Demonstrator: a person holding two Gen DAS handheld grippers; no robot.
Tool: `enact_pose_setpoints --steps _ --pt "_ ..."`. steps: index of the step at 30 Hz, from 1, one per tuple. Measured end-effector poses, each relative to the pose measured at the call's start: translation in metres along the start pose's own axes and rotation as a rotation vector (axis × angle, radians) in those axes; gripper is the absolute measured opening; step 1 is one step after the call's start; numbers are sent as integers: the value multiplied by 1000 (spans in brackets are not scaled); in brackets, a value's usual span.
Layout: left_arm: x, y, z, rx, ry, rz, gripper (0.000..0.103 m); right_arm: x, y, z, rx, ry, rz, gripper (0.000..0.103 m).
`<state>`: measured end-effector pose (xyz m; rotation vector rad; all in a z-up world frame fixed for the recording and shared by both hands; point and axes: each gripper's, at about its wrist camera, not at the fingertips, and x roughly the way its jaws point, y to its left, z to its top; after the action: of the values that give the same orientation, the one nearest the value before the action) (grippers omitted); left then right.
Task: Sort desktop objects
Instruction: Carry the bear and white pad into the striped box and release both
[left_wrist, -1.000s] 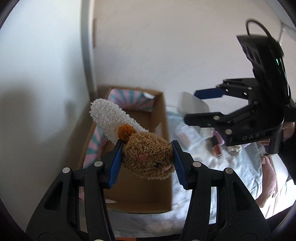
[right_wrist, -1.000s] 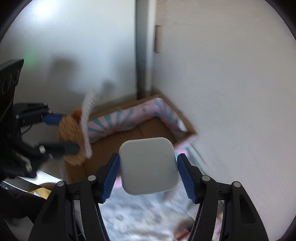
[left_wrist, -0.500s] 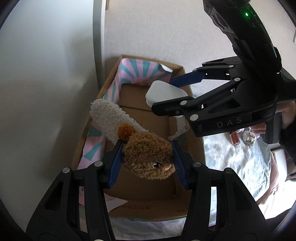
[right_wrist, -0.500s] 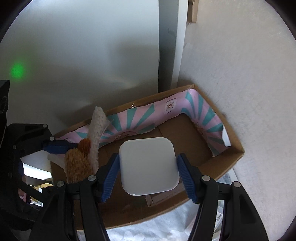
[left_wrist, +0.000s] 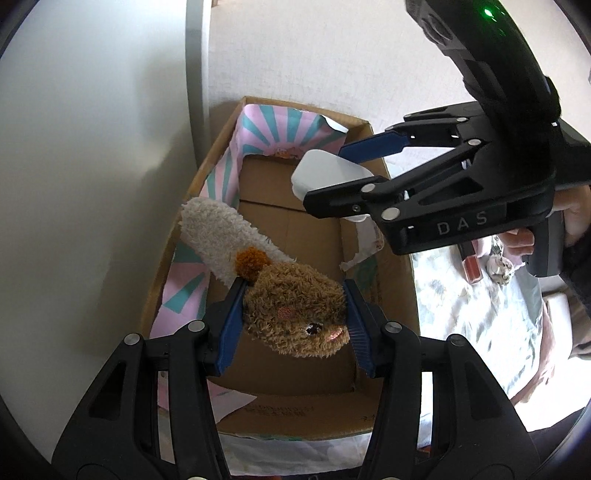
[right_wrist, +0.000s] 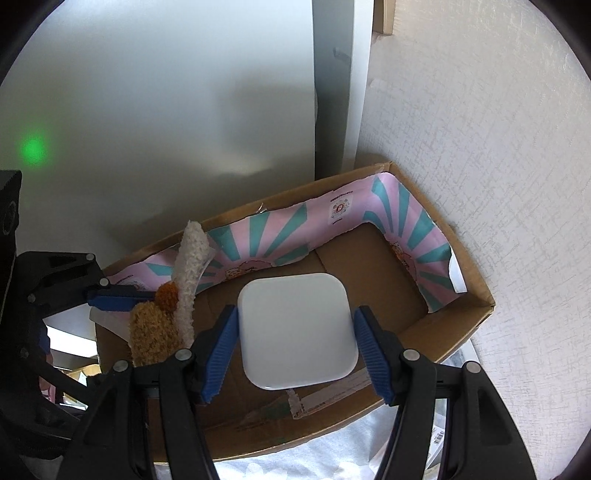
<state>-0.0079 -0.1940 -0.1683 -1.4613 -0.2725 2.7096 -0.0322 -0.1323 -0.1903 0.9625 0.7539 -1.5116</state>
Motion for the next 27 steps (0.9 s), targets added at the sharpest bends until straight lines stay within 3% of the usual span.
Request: enact_pose_setpoints --steps 2,3,4,5,6,15,19,27 --pt "0 -1 0 -4 13 6 53 5 -2 2 30 21 -10 60" --pt "2 -1 0 -15 27 12 61 8 -5 2 56 26 -25 61" --pt "6 0 1 -30 44 22 82 8 -6 2 70 16 -28 67" --pt "9 1 0 -42 61 31 98 7 -7 1 76 -8 -25 76" --pt "9 2 0 -51 63 33 103 5 -7 1 78 -34 -31 101" --pt "-6 -3 -1 -52 30 34 103 -25 -6 -9 151 -97 -90 103" --pt "-11 -12 6 -44 16 23 103 -41 -1 -18 184 -78 -140 103" --pt "-30 -46 23 15 -29 8 103 -113 -21 -44 317 -204 -198 103"
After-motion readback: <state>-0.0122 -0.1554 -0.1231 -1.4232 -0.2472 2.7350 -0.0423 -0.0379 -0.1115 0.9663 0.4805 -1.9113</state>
